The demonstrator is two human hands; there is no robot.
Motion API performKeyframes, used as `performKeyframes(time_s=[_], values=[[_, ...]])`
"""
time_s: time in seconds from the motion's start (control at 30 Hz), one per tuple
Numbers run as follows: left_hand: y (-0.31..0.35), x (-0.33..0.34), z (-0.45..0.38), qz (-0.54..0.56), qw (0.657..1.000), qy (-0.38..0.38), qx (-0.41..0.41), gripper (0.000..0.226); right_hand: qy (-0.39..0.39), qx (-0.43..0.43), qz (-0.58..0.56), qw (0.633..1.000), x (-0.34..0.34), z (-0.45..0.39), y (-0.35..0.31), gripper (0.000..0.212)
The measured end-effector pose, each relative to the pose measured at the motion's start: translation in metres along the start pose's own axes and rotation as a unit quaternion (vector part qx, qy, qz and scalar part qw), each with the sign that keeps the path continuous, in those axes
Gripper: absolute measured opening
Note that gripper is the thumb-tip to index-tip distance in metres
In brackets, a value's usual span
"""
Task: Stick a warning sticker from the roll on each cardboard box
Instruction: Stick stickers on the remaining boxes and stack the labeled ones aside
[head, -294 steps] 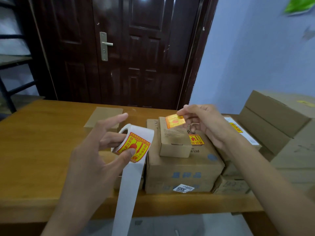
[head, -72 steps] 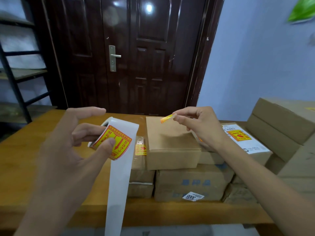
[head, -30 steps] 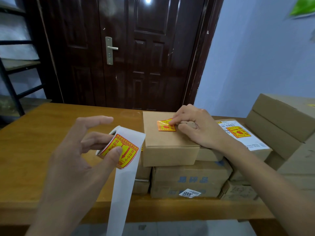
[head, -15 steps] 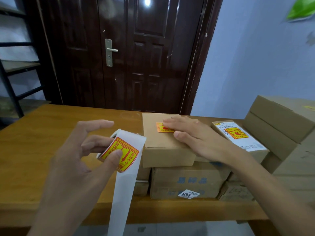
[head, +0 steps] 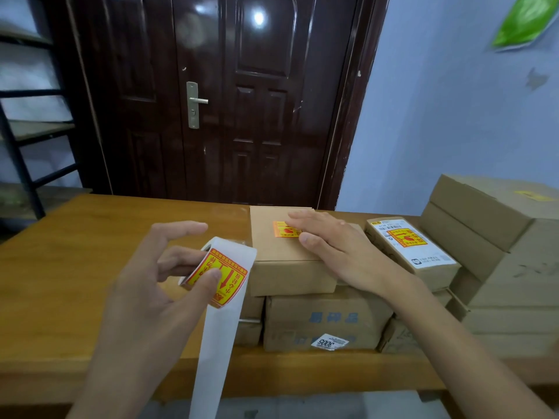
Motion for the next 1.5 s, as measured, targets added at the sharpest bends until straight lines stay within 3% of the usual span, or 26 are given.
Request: performKeyframes(time_s=[0.17,0.37,0.5,0.63,0.77,0.87,0.97,1.1,1.23,1.3,1.37,1.5], values=[[0.008,-0.006,0.001,-0.009,1.0,0.017,-0.007,0.052,0.005,0.02,-0.022,1.0,0.001,0.007,-0.003,0.048],[0.02,-0.014,0.001,0.011,0.999,0.031,-0.026,0.048,0.042,0.002,0.008,0.999,0.009,0.01,-0.01,0.066],[0.029,-0.027,-0.013,0.109,0.989,0.062,-0.074,0.044,0.099,-0.025,0.025,0.994,0.002,0.01,-0.025,0.051],[0.043,-0.032,-0.039,0.165,0.98,0.087,-0.074,0.039,0.169,-0.071,0.028,0.983,0.006,-0.003,-0.06,0.042],[0.05,-0.029,-0.066,0.198,0.977,0.065,-0.047,0.038,0.122,-0.052,-0.129,0.983,0.018,-0.043,-0.107,0.046],[0.046,-0.031,-0.082,0.209,0.977,0.041,-0.025,0.046,0.136,-0.036,-0.23,0.963,0.02,-0.08,-0.12,0.027],[0.03,-0.04,-0.096,0.195,0.98,0.035,-0.015,0.052,0.081,0.024,-0.301,0.95,0.029,-0.101,-0.118,0.016],[0.004,-0.049,-0.113,0.186,0.982,0.041,0.001,0.055,0.007,0.067,-0.36,0.931,0.052,-0.112,-0.124,0.023],[-0.018,-0.054,-0.132,0.102,0.99,0.032,0.097,0.056,-0.073,0.124,-0.497,0.856,0.065,-0.133,-0.131,0.043],[-0.028,-0.055,-0.143,0.041,0.989,0.028,0.138,0.058,-0.095,0.122,-0.515,0.843,0.065,-0.149,-0.132,0.047],[-0.039,-0.056,-0.151,0.004,0.987,0.028,0.155,0.063,-0.123,0.106,-0.504,0.848,0.066,-0.166,-0.134,0.047],[-0.07,-0.052,-0.151,-0.049,0.986,0.033,0.157,0.071,-0.119,0.019,-0.311,0.943,0.076,-0.193,-0.134,0.041]])
Point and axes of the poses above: each hand's wrist, its own z-axis away from the middle knuckle, its own x-axis out of the palm, y = z × x, the point moved 3 cm from there along -z, towards the middle knuckle, and after that the axes turned 11 degrees about y, right-handed, at the moved point
